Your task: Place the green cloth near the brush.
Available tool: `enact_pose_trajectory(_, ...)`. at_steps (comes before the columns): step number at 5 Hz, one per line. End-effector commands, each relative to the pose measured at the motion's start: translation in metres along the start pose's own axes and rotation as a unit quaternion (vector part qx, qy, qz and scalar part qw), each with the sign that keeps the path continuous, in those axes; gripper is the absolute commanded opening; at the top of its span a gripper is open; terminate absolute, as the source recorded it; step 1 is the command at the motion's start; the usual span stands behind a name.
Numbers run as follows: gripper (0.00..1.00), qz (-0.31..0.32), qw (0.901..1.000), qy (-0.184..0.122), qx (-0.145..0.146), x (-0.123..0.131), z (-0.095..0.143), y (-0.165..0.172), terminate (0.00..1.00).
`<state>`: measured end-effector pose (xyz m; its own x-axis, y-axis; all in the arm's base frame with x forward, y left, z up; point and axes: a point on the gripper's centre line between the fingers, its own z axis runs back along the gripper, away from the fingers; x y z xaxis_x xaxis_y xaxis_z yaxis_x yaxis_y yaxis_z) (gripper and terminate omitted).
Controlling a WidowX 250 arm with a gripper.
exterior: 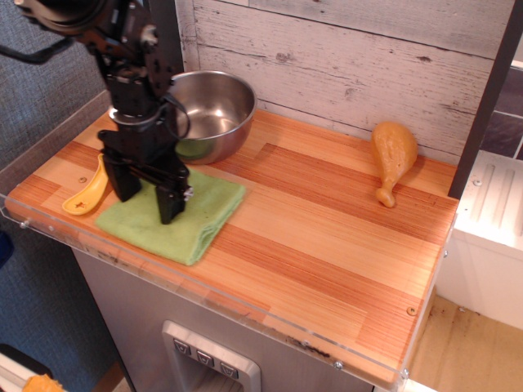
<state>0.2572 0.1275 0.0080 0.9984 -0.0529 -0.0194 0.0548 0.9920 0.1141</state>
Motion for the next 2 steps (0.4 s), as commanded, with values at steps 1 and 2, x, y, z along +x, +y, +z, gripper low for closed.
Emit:
enact_pose_trajectory(1,1.0,-0.054,0.996,-0.072,-0.007,0.014,0.052,-0.016,0.0)
enact_pose_trajectory(2,1.0,-0.05,0.9942,-0.095,-0.006,0.014,0.075,-0.015,0.0)
